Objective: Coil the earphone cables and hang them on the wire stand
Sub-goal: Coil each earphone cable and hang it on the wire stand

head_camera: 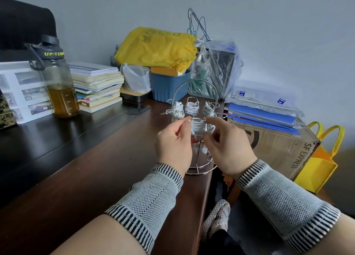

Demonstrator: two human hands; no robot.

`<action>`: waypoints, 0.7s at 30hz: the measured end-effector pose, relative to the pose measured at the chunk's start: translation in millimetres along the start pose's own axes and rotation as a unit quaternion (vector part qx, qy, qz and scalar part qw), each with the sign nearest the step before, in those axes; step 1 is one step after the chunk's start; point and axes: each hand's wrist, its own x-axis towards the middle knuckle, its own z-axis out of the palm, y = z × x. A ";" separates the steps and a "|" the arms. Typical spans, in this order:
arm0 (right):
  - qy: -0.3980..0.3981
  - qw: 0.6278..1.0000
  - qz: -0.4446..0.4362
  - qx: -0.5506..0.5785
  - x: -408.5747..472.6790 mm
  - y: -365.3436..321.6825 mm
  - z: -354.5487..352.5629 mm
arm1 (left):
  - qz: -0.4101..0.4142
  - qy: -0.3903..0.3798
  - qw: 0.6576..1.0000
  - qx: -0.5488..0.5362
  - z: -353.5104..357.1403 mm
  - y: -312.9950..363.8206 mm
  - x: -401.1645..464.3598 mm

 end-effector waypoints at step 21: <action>-0.006 0.968 -0.206 -0.144 30.1 -8.0 -21.6 | -0.038 -0.006 0.999 0.020 -1.0 7.0 -1.4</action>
